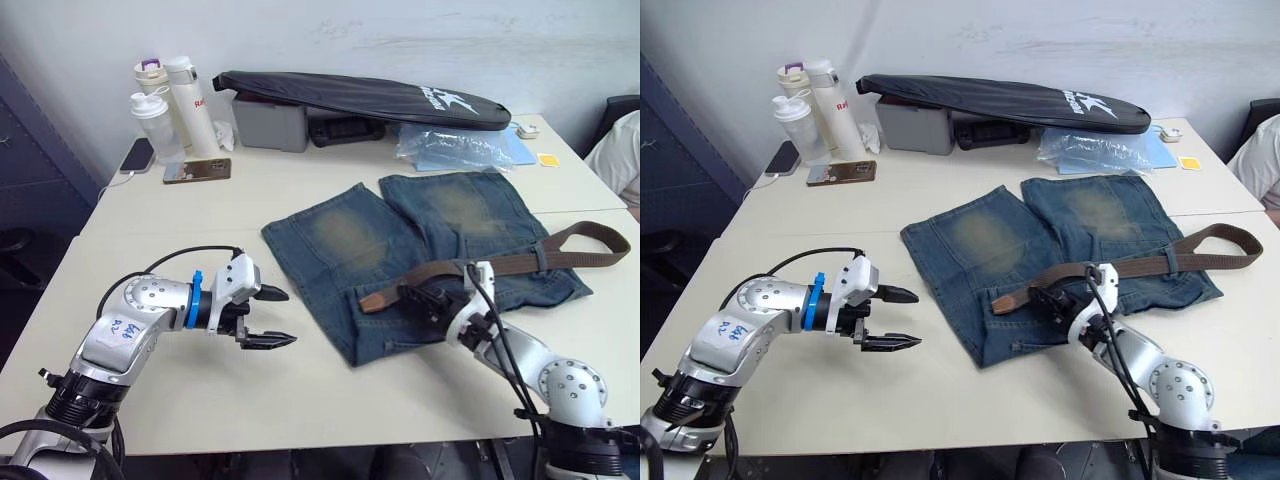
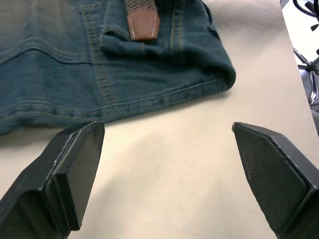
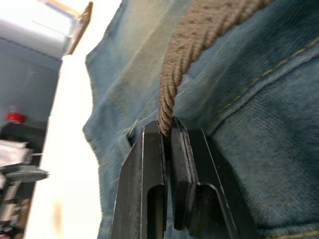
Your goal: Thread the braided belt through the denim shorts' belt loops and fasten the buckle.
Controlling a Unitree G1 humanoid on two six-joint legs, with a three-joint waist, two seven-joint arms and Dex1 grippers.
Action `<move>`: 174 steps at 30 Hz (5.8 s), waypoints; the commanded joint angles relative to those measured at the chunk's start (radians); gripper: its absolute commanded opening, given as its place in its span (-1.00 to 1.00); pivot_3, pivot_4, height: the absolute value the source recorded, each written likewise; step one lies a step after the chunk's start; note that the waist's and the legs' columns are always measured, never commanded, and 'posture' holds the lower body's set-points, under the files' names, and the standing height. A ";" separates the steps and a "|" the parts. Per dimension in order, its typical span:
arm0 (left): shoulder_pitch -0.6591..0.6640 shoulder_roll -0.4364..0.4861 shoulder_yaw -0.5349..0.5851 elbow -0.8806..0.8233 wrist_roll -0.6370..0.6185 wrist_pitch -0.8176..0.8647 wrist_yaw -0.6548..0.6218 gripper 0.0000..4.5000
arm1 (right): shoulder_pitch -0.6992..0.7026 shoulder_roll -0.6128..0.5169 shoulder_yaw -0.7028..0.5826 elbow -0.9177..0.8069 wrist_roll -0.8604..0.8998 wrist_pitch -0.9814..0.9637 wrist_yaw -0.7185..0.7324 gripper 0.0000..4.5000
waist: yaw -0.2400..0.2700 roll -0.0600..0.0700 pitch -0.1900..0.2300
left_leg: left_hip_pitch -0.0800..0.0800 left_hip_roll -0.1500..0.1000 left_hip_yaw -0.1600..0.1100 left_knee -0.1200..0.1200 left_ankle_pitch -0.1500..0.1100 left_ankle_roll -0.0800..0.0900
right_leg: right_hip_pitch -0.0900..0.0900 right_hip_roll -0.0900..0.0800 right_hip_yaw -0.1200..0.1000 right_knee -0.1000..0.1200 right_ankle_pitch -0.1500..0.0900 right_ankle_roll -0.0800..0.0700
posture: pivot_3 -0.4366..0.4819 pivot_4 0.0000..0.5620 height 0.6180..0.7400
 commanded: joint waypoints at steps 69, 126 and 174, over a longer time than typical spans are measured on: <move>-0.077 -0.059 -0.027 0.054 0.030 -0.054 -0.011 1.00 | -0.084 0.247 0.086 0.110 -0.335 0.115 0.244 -0.98 | -0.060 -0.009 -0.004 | 0.018 0.007 -0.020 -0.002 -0.009 0.006 | -0.008 0.018 0.004 0.010 -0.002 0.005 | -0.05 -0.47 -0.93; -0.021 -0.027 0.043 0.055 0.014 0.028 0.085 1.00 | -0.190 0.157 0.047 -0.261 -0.516 0.370 0.356 0.72 | -0.044 0.001 -0.002 | 0.019 0.002 -0.027 -0.002 -0.016 0.013 | -0.022 0.016 0.003 0.009 0.003 -0.002 | -0.05 -0.47 -0.93; -0.364 -0.327 0.138 0.332 -0.342 1.026 0.540 1.00 | -0.222 -0.194 0.323 -0.132 -1.033 0.173 0.476 -0.97 | -0.007 -0.008 0.011 | 0.020 0.001 -0.022 -0.002 -0.005 -0.012 | -0.006 0.013 -0.003 -0.008 0.013 0.011 | -0.05 -0.47 -0.93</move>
